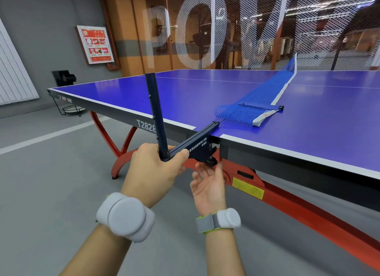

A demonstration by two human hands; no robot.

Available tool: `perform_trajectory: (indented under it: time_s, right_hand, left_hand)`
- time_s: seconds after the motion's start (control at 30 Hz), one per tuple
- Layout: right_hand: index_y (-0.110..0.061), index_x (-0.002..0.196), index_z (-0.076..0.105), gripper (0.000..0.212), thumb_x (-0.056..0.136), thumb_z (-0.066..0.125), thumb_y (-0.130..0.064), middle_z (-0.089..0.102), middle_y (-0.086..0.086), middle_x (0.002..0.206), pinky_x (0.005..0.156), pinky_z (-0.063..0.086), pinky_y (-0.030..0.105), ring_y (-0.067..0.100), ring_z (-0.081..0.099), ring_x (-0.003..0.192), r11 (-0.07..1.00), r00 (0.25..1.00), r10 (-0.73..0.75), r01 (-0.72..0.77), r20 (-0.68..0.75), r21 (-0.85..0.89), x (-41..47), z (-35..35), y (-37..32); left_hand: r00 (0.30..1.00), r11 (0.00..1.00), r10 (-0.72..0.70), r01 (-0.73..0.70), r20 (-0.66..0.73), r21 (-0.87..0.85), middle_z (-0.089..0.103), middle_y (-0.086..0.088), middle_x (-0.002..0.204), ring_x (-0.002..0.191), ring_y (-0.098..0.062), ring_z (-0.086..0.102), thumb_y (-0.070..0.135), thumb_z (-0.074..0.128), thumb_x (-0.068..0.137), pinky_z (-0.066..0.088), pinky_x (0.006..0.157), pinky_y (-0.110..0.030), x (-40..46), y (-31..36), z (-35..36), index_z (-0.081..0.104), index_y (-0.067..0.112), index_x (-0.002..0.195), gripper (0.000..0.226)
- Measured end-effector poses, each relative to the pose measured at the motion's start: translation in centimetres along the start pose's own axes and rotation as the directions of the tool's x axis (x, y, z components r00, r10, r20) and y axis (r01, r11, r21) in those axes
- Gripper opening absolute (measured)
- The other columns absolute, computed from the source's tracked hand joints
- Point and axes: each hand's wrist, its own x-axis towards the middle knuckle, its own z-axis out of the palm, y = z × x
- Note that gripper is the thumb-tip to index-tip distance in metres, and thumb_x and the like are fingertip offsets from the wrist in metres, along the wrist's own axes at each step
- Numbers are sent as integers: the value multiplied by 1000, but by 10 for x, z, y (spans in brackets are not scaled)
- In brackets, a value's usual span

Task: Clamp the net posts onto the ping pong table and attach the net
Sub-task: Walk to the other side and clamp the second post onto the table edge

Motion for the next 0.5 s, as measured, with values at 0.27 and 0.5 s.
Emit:
perform_trajectory:
  time_s: [0.27,0.5]
  right_hand:
    - [-14,102,67,56,98,42,-64,70,3,86,51,41,23,14,59,60,984,996,-29,15,-81,-177,6,2,-1]
    - [-12,114,65,47,102,41,-52,68,6,96,56,41,27,17,57,67,991,998,-58,59,17,-117,3,-4,7]
  left_hand:
    - [1000,999,-20,20,1,-25,82,0,68,74,-18,83,28,79,93,67,88,-49,1,2,-2,83,21,81,15]
    - [1000,999,-29,30,12,-37,82,-2,68,72,-14,83,27,78,93,67,89,-46,0,4,-4,84,19,84,13]
